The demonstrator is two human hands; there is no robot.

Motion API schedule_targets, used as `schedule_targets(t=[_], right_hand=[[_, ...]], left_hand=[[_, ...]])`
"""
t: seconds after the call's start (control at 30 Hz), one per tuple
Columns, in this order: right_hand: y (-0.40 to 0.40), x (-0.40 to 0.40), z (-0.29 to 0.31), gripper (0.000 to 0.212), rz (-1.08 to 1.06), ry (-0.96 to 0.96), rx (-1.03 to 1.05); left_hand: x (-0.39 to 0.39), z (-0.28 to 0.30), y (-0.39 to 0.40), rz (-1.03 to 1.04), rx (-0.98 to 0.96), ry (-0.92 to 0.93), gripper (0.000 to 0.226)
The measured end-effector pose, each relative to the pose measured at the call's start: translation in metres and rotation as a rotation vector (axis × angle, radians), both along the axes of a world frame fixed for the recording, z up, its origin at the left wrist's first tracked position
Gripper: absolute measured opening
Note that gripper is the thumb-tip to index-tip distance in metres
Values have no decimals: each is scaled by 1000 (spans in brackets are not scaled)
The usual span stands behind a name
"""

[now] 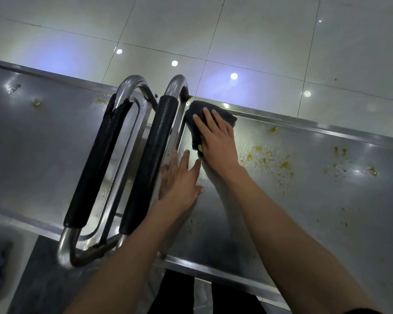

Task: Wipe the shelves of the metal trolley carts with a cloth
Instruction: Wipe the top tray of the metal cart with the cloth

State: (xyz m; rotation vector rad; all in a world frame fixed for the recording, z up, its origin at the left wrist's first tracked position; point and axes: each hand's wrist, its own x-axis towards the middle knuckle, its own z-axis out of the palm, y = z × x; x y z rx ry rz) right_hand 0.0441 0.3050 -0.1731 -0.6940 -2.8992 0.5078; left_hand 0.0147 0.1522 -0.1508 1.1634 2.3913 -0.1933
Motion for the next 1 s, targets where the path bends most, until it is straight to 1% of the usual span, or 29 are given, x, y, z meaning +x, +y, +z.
schedule_targets(t=[0.1,0.23,0.4,0.6,0.73,1.0], right_hand=[[3,-4,-2,62,53,-24,-32],[-1,-16,-7,59,52,-109,-28],[-3,-25,-11,50,11,-121,-63],[10,-17,-14,49,-11,-136,-70],[29,8,-13,49,-105,-127,-102],[75,102,-9,50,-317,-139,-107]], left_hand=[[1,-5,0,4,16,17,85],[-1,-9,0,-16,23,24,87],[0,-9,1,-37,-1,41,84],[1,-10,2,-50,9,40,83],[5,-12,8,-40,4,24,81],[13,-14,14,-8,17,-13,81]])
